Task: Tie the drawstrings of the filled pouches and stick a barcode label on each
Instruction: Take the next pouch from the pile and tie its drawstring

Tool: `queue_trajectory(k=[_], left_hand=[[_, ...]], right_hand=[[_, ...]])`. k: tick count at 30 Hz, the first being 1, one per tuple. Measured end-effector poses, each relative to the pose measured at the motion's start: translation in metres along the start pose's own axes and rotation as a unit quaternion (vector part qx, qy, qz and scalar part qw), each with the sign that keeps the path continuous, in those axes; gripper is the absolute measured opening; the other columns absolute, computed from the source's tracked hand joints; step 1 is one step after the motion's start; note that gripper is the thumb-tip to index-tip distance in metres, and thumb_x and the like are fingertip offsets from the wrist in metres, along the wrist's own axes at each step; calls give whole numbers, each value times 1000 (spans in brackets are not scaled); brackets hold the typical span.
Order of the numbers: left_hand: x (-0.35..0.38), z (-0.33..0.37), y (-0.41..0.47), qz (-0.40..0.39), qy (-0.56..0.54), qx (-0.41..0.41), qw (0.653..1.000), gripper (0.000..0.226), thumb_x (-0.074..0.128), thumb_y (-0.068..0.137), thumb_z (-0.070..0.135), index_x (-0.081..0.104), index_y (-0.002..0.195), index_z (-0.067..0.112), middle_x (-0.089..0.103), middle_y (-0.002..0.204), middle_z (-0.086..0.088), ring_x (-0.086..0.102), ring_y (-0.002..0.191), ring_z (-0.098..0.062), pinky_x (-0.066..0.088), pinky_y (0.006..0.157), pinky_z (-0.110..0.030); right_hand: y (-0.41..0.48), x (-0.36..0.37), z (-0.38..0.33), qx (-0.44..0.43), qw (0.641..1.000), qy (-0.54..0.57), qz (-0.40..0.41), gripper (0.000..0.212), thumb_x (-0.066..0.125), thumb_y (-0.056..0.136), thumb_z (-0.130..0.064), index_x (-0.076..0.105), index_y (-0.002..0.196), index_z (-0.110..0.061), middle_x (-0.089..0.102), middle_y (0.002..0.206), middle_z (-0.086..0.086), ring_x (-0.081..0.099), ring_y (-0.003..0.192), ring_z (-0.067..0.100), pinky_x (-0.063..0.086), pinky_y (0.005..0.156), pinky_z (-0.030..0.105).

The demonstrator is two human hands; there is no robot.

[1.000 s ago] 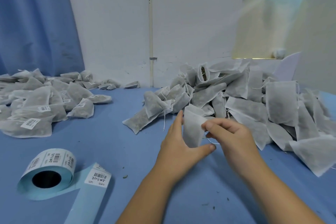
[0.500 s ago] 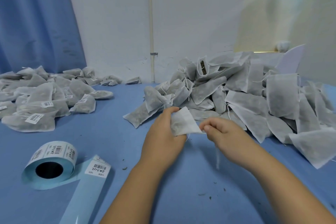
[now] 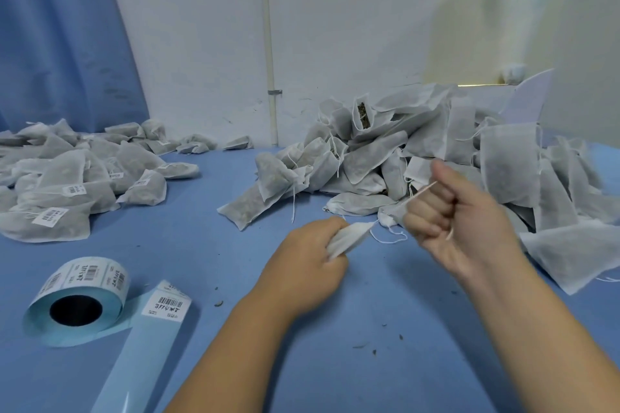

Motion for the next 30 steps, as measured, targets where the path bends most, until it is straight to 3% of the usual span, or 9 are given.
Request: queue_trajectory(k=[5, 8, 11, 14, 18, 24, 26, 28, 30], left_hand=[[9, 7, -1, -53, -4, 5, 999, 35, 43, 76, 17, 61, 93, 42, 59, 84, 20, 52, 80, -1, 42, 69, -19], [6, 9, -4, -84, 33, -5, 996, 36, 40, 76, 19, 59, 97, 42, 57, 89, 14, 51, 86, -10, 47, 82, -33], [1, 9, -7, -114, 170, 0, 979, 59, 44, 79, 36, 40, 137, 47, 51, 124, 13, 42, 117, -13, 35, 105, -37], [2, 22, -10, -52, 147, 60, 986, 87, 56, 83, 53, 12, 156, 35, 33, 145, 21, 21, 133, 3, 18, 119, -32], [20, 47, -14, 6, -35, 112, 993, 89, 51, 84, 58, 10, 157, 29, 35, 135, 33, 33, 126, 17, 24, 101, -2], [39, 58, -13, 71, -124, 74, 987, 86, 29, 85, 74, 13, 156, 29, 34, 152, 13, 32, 123, 25, 26, 97, 1], [39, 56, -11, 59, -114, 51, 990, 84, 32, 86, 79, 19, 155, 34, 52, 142, 12, 49, 121, 9, 37, 95, -10], [33, 53, -9, 52, -106, 30, 993, 58, 42, 93, 64, 43, 144, 36, 70, 97, 18, 63, 89, 3, 40, 73, -10], [26, 48, -6, 56, -122, 16, 991, 29, 49, 99, 46, 70, 108, 29, 61, 58, 15, 54, 53, 3, 36, 54, -11]], right_hand=[[7, -13, -2, 18, 994, 86, 69, 54, 53, 95, -26, 30, 46, -20, 4, 54, -6, 7, 41, 10, 19, 31, 16], [8, -12, 2, 18, 995, 77, 62, 51, 57, 91, -25, 31, 47, -21, 10, 47, -7, 14, 35, 8, 20, 32, 18], [5, -6, 7, 32, 997, 63, 17, 45, 64, 80, -28, 31, 49, -22, 14, 45, -7, 15, 39, 8, 21, 36, 19], [1, 2, 14, 46, 997, 52, -41, 48, 64, 78, -29, 26, 51, -24, 8, 50, -6, 11, 44, 10, 23, 40, 20], [-6, 13, 22, 35, 997, 17, -67, 41, 65, 78, -25, 33, 53, -21, 15, 48, -6, 20, 41, 8, 30, 40, 20], [-11, 17, 22, 28, 992, -30, -119, 39, 59, 83, -27, 29, 60, -19, 24, 45, -6, 25, 39, 7, 30, 41, 18], [-9, 13, 17, 4, 991, -48, -124, 41, 58, 85, -26, 30, 57, -19, 22, 45, -4, 21, 41, 9, 31, 43, 21], [-6, 7, 10, -18, 993, -69, -96, 42, 58, 87, -24, 31, 55, -19, 21, 46, -4, 19, 44, 12, 32, 48, 26], [-2, -2, 4, -40, 990, -133, -37, 41, 60, 90, -21, 35, 58, -19, 23, 47, -6, 21, 43, 12, 30, 48, 27]])
Point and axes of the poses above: each hand's wrist, its own y-axis towards the middle knuckle, its own x-axis out of the palm, z = x × y, the point moved 1 cm from there along y, towards the middle knuckle
